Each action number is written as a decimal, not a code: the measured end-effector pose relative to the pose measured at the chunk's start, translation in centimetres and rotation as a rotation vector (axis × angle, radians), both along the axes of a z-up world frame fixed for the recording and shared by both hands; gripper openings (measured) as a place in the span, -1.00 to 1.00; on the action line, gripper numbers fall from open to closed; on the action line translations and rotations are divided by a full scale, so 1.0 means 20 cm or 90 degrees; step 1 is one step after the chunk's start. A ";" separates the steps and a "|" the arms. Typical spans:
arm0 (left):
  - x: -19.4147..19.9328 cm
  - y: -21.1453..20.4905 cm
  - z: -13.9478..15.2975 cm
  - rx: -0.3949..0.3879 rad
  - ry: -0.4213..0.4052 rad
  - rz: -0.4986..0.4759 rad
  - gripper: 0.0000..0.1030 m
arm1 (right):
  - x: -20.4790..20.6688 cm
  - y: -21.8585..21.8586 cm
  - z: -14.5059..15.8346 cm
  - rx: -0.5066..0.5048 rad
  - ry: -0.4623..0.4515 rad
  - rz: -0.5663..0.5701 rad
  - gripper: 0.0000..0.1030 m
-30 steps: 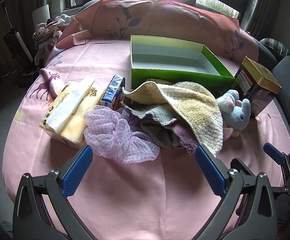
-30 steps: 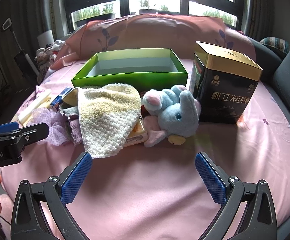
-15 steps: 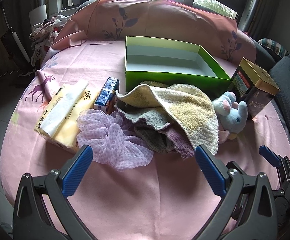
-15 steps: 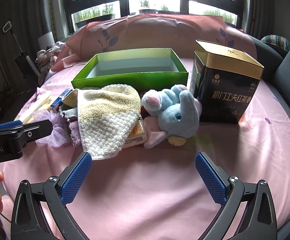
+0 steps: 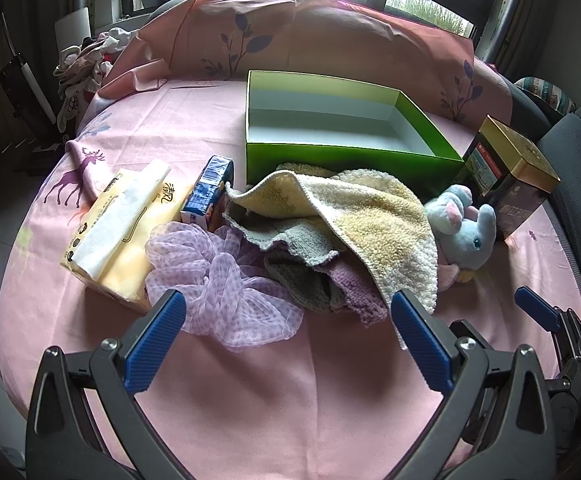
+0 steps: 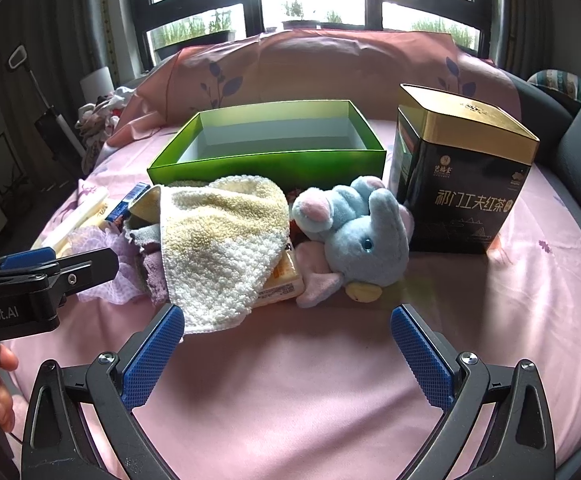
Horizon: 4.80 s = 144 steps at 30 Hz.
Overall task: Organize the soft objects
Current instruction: 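Move the left tool toward the cream knitted towel, then grasp the cream knitted towel with the left tool and lift it, then carry the towel over the green box and open the left tool, then move the left tool toward the blue plush elephant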
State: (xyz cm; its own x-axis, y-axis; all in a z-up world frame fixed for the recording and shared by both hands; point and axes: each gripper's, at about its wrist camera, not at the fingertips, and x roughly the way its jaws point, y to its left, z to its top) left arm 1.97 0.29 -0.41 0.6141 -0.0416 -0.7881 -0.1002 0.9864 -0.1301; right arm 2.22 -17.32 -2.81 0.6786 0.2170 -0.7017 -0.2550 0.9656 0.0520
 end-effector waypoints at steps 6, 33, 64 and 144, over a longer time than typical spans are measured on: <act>0.01 0.01 0.00 -0.004 0.000 -0.002 0.98 | 0.01 0.02 0.00 0.003 -0.002 0.006 1.00; 0.07 0.00 -0.01 -0.034 0.001 -0.025 0.98 | 0.06 0.02 0.01 0.017 -0.004 0.021 1.00; 0.62 0.24 -0.20 -0.474 0.133 -0.096 -0.31 | 0.43 0.07 -0.13 0.211 0.106 0.131 -0.38; 0.20 -0.01 0.25 0.021 -0.073 -0.044 0.98 | 0.06 -0.11 0.35 0.047 -0.081 0.034 0.79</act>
State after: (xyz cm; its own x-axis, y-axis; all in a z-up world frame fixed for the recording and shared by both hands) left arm 6.00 0.06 4.64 0.6968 -0.0622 -0.7146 -0.0184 0.9944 -0.1044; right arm 3.33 -19.54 4.13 0.7469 0.3030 -0.5919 -0.3143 0.9453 0.0873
